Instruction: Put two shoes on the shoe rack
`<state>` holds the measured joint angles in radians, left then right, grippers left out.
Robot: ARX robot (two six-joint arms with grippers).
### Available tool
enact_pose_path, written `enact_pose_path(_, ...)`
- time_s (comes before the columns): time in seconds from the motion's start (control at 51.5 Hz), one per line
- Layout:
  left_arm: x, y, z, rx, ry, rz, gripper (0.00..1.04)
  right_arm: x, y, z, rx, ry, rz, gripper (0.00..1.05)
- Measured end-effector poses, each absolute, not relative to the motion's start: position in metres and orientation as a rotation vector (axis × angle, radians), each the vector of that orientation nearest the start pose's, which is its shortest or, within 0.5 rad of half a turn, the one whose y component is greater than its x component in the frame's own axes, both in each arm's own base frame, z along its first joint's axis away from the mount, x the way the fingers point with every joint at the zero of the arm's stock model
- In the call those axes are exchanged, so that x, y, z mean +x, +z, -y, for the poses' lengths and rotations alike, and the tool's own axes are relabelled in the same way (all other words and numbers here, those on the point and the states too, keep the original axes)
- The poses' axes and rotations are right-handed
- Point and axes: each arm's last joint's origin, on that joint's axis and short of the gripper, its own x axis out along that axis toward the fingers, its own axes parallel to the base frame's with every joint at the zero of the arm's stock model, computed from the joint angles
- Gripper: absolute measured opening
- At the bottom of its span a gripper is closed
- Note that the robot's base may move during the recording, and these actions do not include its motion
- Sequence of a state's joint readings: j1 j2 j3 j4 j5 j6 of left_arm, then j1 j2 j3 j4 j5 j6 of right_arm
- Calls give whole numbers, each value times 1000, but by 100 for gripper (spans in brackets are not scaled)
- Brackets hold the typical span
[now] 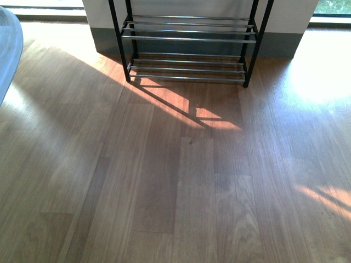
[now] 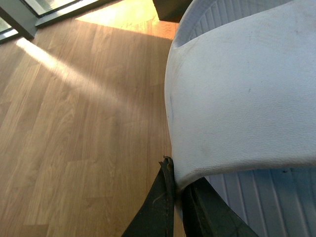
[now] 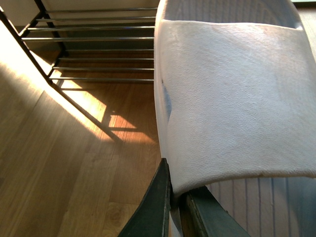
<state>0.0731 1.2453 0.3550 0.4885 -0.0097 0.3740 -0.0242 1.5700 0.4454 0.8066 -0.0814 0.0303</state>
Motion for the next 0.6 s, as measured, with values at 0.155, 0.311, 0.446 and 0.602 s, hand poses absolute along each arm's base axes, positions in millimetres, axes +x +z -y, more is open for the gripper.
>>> enact_pose_path(0.155, 225, 163, -17, 357, 6, -413, 2, 271, 142, 5, 47, 50, -318, 1)
enact_pose_path(0.311, 225, 163, -17, 356, 4, -412, 2, 271, 142, 5, 47, 48, -319, 1)
enact_pose_path(0.446, 225, 163, -17, 357, 5, -413, 2, 271, 142, 5, 47, 48, -320, 1)
enact_pose_path(0.602, 225, 163, -17, 357, 11, -414, 2, 271, 142, 4, 47, 54, -320, 1)
